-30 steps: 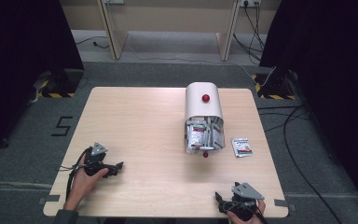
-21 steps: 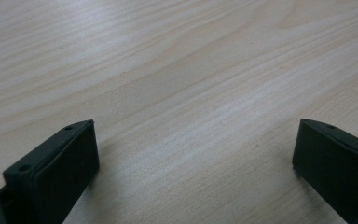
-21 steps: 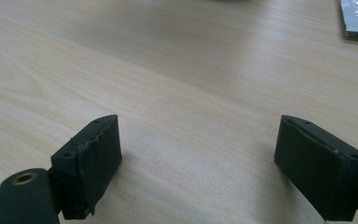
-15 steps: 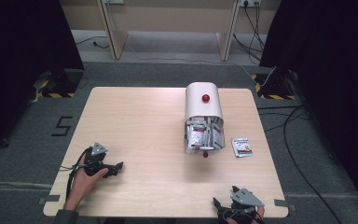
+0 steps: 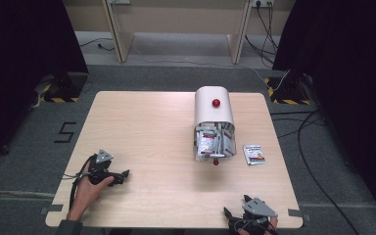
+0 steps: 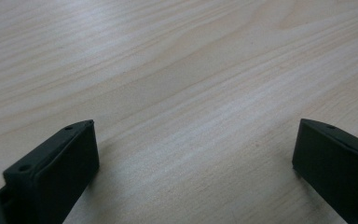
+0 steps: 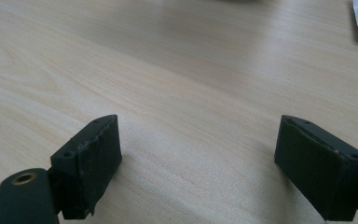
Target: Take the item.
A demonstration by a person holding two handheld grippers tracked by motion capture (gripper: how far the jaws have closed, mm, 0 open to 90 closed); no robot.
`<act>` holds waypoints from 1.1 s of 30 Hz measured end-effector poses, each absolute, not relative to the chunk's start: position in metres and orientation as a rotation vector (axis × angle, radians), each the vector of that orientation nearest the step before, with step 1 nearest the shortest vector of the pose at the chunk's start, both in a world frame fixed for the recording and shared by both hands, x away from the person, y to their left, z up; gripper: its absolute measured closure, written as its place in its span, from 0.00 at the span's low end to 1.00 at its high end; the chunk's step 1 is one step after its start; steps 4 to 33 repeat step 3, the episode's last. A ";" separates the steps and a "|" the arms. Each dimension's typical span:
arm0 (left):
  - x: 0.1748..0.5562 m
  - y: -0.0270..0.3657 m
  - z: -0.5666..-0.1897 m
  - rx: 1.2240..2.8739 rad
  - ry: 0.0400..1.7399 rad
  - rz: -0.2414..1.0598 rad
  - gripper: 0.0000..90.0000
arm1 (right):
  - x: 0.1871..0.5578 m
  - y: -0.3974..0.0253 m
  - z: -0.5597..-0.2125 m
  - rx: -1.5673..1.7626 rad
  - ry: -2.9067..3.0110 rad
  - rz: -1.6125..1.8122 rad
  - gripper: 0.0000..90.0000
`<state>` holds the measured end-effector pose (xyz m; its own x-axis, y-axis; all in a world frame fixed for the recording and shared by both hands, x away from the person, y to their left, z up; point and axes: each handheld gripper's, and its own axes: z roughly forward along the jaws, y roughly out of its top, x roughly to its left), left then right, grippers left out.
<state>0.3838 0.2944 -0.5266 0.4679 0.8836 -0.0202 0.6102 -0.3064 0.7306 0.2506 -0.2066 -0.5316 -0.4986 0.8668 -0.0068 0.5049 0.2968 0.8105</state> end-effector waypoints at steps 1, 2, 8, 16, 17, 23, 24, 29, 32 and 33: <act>0.384 0.294 -0.527 2.034 1.237 0.513 0.00 | 0.251 -0.207 -0.532 1.222 2.122 1.079 0.17; 0.384 0.294 -0.527 2.034 1.237 0.513 0.00 | 0.251 -0.207 -0.532 1.222 2.123 1.080 0.17; 0.384 0.294 -0.527 2.034 1.237 0.512 0.00 | 0.251 -0.207 -0.532 1.218 2.124 1.081 0.17; 0.384 0.294 -0.527 2.034 1.237 0.512 0.00 | 0.251 -0.207 -0.532 1.218 2.124 1.081 0.17; 0.384 0.294 -0.527 2.034 1.237 0.512 0.00 | 0.251 -0.207 -0.532 1.218 2.124 1.081 0.17; 0.384 0.294 -0.527 2.034 1.237 0.512 0.00 | 0.251 -0.207 -0.532 1.218 2.124 1.081 0.17; 0.384 0.294 -0.527 2.034 1.237 0.512 0.00 | 0.251 -0.207 -0.532 1.218 2.124 1.081 0.17; 0.384 0.294 -0.527 2.034 1.237 0.512 0.00 | 0.251 -0.207 -0.532 1.218 2.124 1.081 0.17; 0.384 0.294 -0.527 2.034 1.237 0.512 0.00 | 0.251 -0.207 -0.532 1.218 2.124 1.081 0.17; 0.384 0.294 -0.527 2.034 1.237 0.512 0.00 | 0.251 -0.207 -0.532 1.218 2.124 1.081 0.17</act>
